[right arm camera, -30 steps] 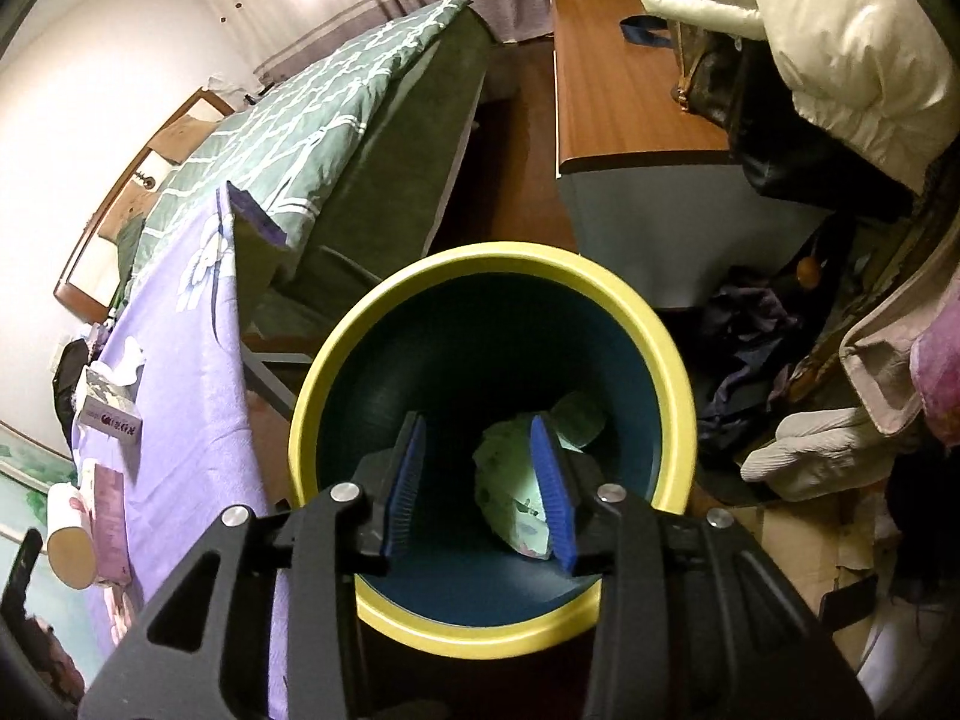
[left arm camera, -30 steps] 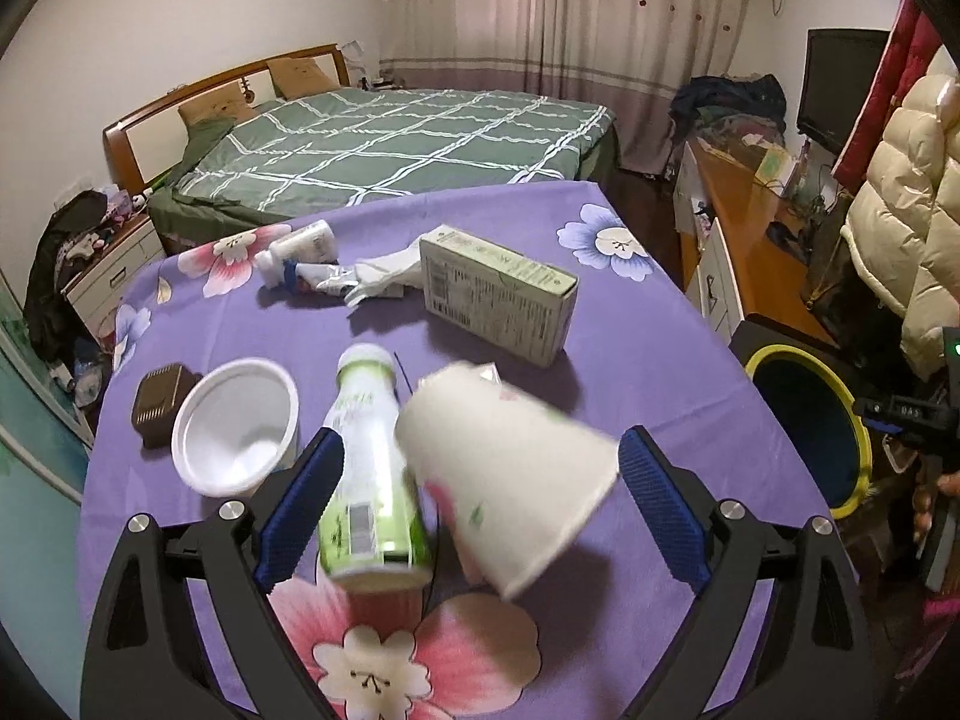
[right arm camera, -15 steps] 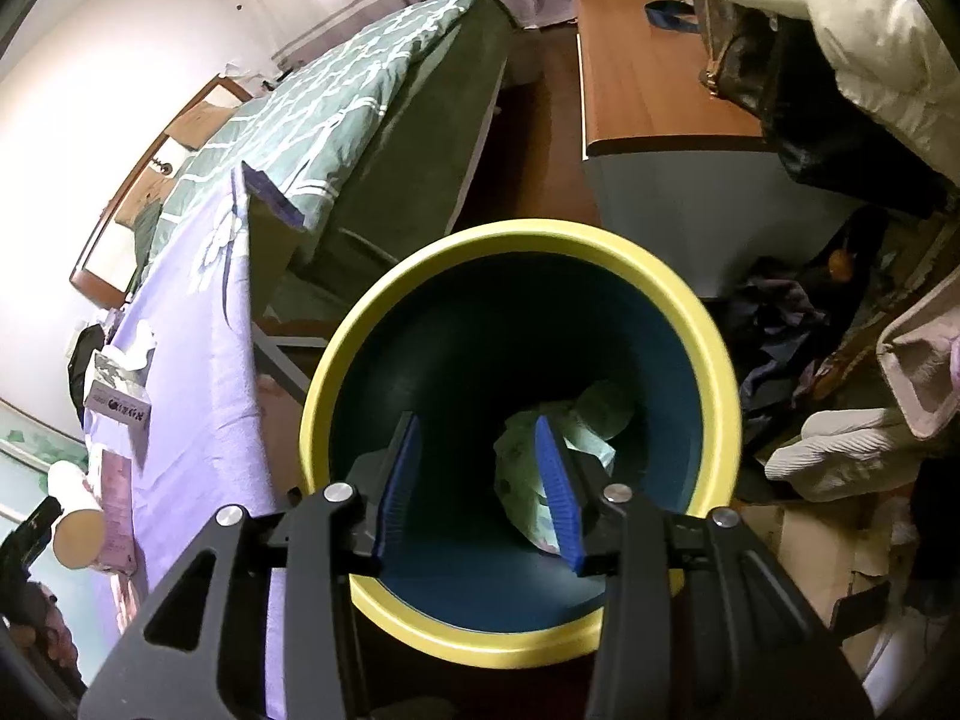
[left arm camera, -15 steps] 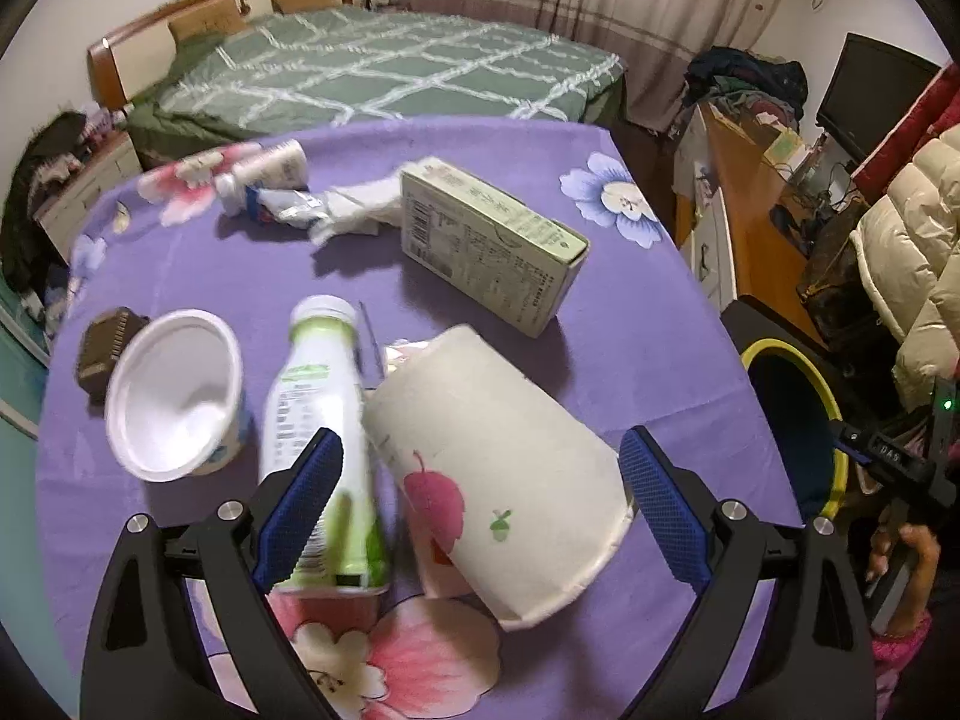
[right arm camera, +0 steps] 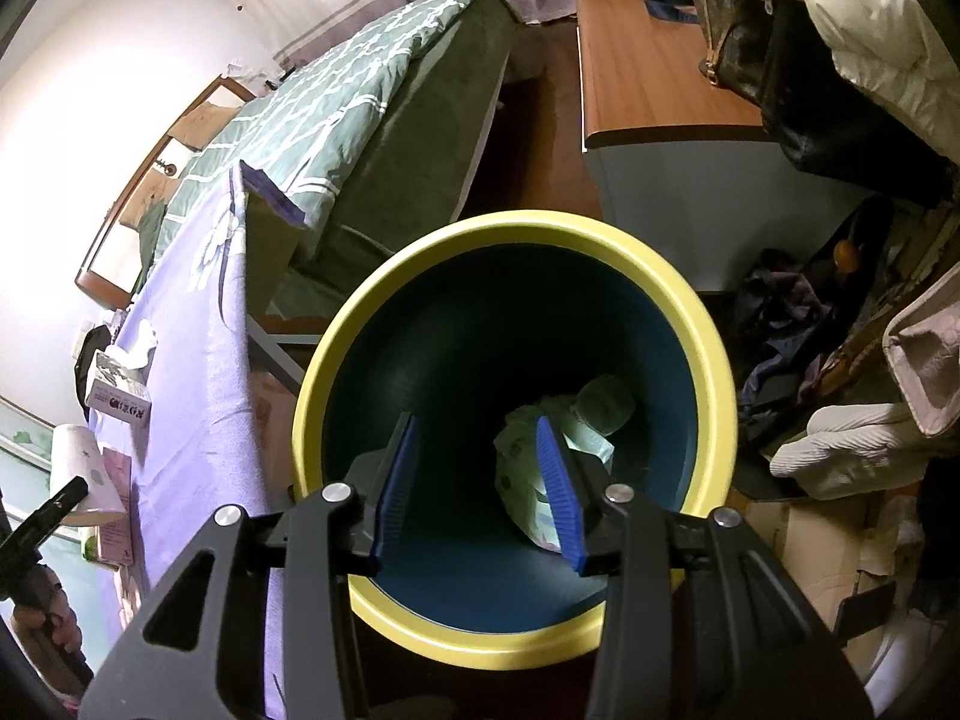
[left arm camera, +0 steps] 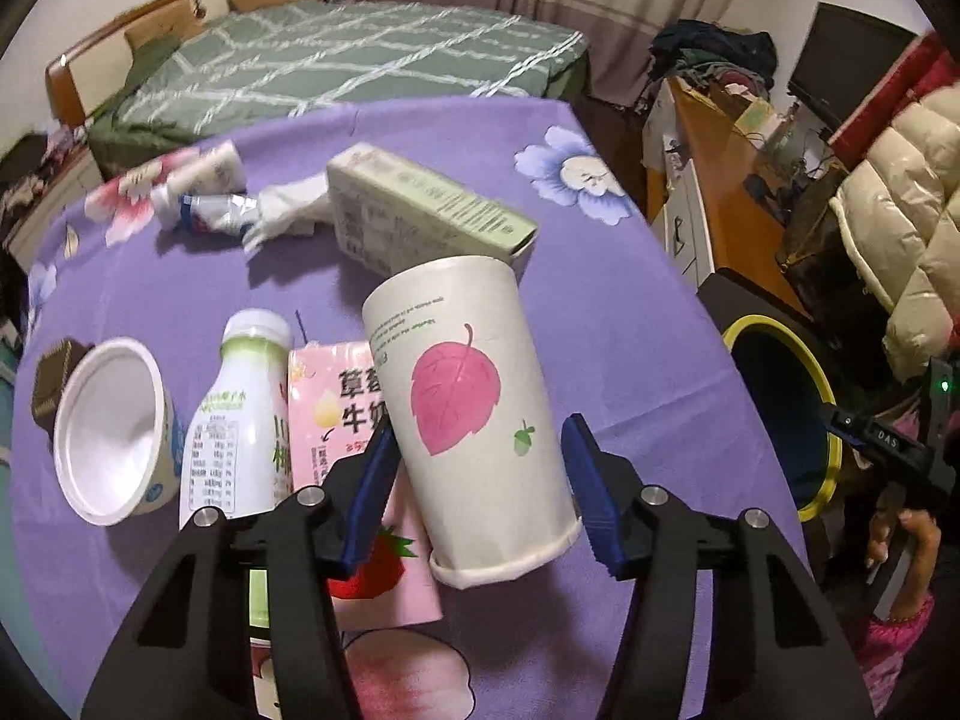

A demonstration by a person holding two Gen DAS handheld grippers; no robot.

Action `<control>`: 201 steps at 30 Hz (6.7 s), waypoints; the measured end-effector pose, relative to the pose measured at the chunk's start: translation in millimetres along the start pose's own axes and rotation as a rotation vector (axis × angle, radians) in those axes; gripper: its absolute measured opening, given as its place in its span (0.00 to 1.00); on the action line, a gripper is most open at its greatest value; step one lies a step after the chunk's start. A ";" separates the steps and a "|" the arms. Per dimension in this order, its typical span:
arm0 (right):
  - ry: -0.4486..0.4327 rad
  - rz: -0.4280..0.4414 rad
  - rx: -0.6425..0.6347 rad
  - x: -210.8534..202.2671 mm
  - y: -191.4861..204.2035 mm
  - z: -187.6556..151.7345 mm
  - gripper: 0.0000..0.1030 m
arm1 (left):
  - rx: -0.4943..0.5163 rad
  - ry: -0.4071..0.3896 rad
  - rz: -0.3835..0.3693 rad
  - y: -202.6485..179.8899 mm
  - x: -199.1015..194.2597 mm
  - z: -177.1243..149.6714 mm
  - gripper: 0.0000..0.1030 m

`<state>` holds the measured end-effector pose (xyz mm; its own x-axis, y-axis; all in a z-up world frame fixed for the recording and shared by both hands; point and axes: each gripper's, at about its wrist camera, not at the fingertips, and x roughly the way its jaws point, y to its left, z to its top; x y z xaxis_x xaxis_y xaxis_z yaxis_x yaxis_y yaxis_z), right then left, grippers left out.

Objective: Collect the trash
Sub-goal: 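Grasp the white paper cup with the left gripper and drop it into the bin, then return the right gripper to the table and grasp the pink strawberry milk carton, then carry the pink carton over the bin and open the right gripper, then grasp the green-labelled milk bottle with the left gripper and drop it into the bin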

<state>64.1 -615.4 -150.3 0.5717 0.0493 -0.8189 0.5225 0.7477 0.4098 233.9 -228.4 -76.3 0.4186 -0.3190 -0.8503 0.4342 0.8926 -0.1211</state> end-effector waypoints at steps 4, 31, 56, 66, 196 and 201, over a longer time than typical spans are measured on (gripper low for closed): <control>-0.003 0.004 -0.005 -2.1 -0.2 -0.2 0.38 | 0.045 -0.030 -0.007 -17.2 -15.2 0.2 0.54; -0.159 -0.107 -0.043 -79.7 -43.7 -26.4 0.45 | 0.417 0.041 -0.260 -272.5 37.2 -1.3 0.55; -0.127 -0.074 -0.177 -63.9 24.2 -44.9 0.50 | 0.186 -0.226 -0.097 -118.5 -72.9 -24.1 0.87; -0.080 0.017 -0.352 -39.1 135.5 -69.1 0.52 | -0.055 -0.356 0.092 34.7 -138.2 -59.2 0.89; -0.213 -0.141 -0.266 -36.7 111.8 -33.5 0.51 | -0.081 -0.129 0.175 81.5 -6.1 -72.7 0.51; -0.210 -0.138 -0.275 -36.3 113.9 -35.2 0.51 | -0.039 -0.194 0.188 74.7 -30.6 -70.5 0.50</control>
<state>80.6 -508.7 -88.0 0.6403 -0.1800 -0.7468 0.4308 0.8891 0.1550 197.3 -129.5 -95.4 0.6354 -0.1979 -0.7464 0.3049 0.9524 0.0071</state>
